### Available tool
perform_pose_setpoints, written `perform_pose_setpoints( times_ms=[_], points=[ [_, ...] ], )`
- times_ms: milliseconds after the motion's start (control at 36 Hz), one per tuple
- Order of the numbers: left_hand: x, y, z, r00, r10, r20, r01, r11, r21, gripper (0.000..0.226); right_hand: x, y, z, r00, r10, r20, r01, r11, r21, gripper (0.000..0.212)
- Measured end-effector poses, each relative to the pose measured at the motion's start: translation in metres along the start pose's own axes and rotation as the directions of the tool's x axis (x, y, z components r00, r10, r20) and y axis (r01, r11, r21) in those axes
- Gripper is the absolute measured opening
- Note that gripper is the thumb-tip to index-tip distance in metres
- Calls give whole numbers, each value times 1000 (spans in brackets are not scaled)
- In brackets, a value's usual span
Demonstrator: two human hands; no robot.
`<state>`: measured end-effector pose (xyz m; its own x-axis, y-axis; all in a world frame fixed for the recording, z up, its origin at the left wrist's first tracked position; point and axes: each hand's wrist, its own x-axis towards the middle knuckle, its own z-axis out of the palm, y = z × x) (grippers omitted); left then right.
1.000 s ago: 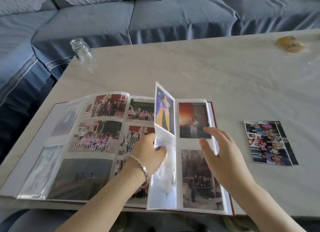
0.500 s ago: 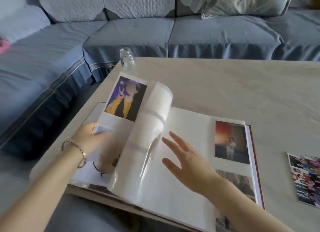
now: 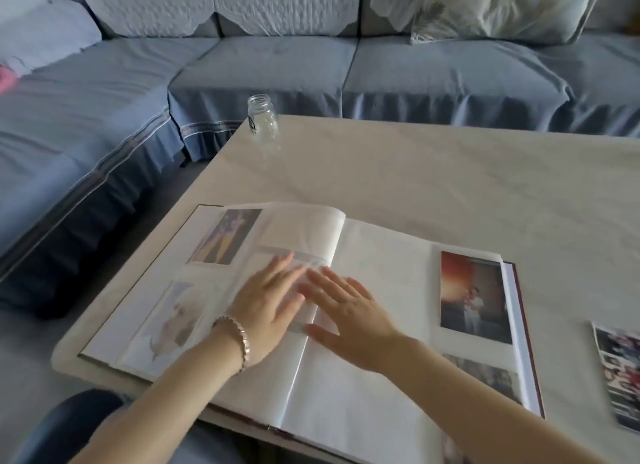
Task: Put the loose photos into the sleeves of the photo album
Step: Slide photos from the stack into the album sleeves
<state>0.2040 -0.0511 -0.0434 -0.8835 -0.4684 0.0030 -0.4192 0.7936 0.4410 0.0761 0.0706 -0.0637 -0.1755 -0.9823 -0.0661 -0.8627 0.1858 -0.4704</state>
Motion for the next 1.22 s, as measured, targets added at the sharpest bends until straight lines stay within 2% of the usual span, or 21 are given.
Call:
perform_pose_setpoints(
  times_ms=[56,111,167,333,444,528,611,667,750,861,917,1028,1111,1222],
  points=[
    [-1,2,15,992,-28,121,18,997,81,95,4,4,0,1000,16,-12,-16,1000,-26,90],
    [-2,-3,22,984,-73,161,44,983,180,95,6,10,-3,999,40,-18,-41,998,-50,75],
    [-2,-6,19,977,-127,170,94,978,188,98,5,17,-8,995,96,-13,-96,995,-35,63],
    [-2,-2,11,936,-295,193,237,932,273,66,-19,42,-21,974,227,-14,-227,974,30,56],
    [10,21,5,932,-346,104,294,894,340,58,-59,62,-33,946,321,-38,-316,944,99,44],
    [17,43,7,975,-224,6,217,950,225,42,-99,73,-45,898,432,-81,-413,893,177,32],
    [22,70,16,998,-39,-56,42,997,70,29,-140,88,-59,818,557,-142,-534,828,170,28],
    [25,93,23,1000,14,-1,-14,1000,-10,21,-166,101,-65,734,651,-191,-626,759,181,27],
    [26,126,36,989,104,102,-93,989,-111,22,-201,123,-68,583,779,-229,-745,625,231,29],
    [23,159,52,964,140,226,-117,987,-113,23,-234,143,-74,355,921,-162,-907,382,178,56],
    [22,168,60,955,139,263,-114,988,-107,23,-243,148,-76,282,948,-147,-944,302,136,72],
    [20,177,73,943,153,296,-124,986,-113,23,-252,158,-74,189,976,-111,-977,198,80,89],
    [19,179,76,938,153,310,-129,987,-97,22,-255,164,-74,149,985,-83,-981,157,112,87],
    [22,176,77,940,132,314,-108,990,-92,21,-257,171,-77,134,986,-100,-953,156,260,77]
  ],
)
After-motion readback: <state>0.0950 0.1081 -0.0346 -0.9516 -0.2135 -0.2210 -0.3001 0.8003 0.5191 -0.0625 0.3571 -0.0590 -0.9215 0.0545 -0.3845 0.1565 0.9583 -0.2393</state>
